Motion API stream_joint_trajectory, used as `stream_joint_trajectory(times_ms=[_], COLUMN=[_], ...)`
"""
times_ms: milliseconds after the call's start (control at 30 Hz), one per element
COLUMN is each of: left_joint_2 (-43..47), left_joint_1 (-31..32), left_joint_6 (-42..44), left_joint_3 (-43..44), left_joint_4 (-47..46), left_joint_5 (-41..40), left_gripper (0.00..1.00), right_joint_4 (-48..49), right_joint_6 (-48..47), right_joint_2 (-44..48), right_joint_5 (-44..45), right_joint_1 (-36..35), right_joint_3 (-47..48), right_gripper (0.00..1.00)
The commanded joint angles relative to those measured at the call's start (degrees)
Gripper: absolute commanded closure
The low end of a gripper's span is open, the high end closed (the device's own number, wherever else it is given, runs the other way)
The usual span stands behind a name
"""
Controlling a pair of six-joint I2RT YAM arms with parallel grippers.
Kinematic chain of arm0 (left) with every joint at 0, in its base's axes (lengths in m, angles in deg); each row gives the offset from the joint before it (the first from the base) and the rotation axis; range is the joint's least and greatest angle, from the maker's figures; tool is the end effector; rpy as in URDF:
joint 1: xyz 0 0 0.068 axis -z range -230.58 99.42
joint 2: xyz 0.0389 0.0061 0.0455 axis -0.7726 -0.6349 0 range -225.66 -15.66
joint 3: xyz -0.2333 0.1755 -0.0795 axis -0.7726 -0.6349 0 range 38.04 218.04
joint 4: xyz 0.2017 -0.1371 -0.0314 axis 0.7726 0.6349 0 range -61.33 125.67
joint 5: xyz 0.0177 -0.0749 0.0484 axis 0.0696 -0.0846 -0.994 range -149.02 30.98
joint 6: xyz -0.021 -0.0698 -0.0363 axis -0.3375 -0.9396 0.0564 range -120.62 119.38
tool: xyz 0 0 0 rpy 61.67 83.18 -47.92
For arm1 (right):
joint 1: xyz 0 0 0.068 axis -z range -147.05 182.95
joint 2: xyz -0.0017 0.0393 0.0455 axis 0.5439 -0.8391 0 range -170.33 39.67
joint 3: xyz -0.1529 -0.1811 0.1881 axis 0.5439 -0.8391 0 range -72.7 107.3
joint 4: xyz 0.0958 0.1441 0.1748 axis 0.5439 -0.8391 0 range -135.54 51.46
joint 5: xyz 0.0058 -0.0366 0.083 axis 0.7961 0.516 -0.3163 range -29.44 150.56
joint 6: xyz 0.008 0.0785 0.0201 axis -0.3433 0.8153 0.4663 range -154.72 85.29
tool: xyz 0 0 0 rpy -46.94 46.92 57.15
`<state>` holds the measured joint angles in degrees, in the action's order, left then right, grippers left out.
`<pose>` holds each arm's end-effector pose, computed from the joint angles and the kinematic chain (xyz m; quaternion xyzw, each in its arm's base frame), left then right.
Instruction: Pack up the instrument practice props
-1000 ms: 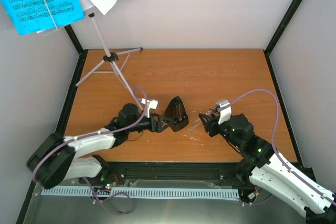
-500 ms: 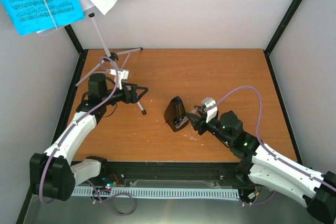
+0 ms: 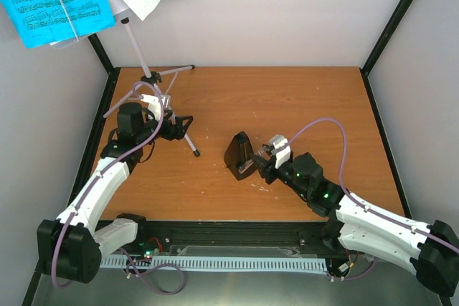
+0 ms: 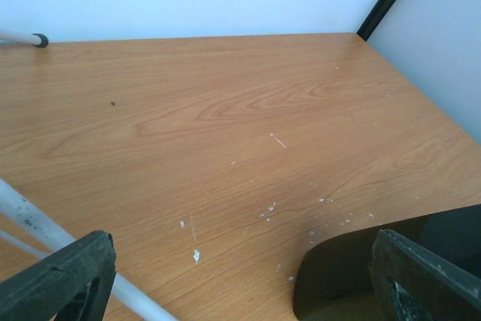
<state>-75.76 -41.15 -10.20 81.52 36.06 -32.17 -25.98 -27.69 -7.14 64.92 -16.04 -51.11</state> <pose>0.2259 -0.0698 0.3054 0.1254 0.8160 -0.2796 0.4902 0.1296 0.1409 0.2536 -0.2572 0.7370 0.2669 0.5652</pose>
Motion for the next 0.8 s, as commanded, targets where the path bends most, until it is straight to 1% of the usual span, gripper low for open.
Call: stream_joint_trajectory(times_ms=[0,200,400,767], left_joint_2=[-1.0,-2.7,-2.6,-2.7], left_joint_1=[-0.2,-0.2,-0.2,-0.2], left_joint_6=[2.5,1.7,1.8,1.9], left_joint_3=[0.7,1.1,1.0,1.0], left_joint_4=[1.2,1.0,0.9,0.8], left_joint_5=[-2.1,1.0,0.9,1.1], left_gripper=[0.07,0.08,0.09,0.09], right_joint_4=[3.4,5.5,7.8,10.3], right_joint_6=[-2.6,-3.2,-3.1,-3.2], right_joint_2=[-1.3,-3.7,-6.0,-8.6], right_joint_5=[3.5,5.9,9.4,11.1], right_joint_1=[-1.1,-2.1,-3.7,-5.2], right_joint_3=[-0.8,-0.8,-0.9,-1.0], right_gripper=[0.65,0.65,0.65,0.65])
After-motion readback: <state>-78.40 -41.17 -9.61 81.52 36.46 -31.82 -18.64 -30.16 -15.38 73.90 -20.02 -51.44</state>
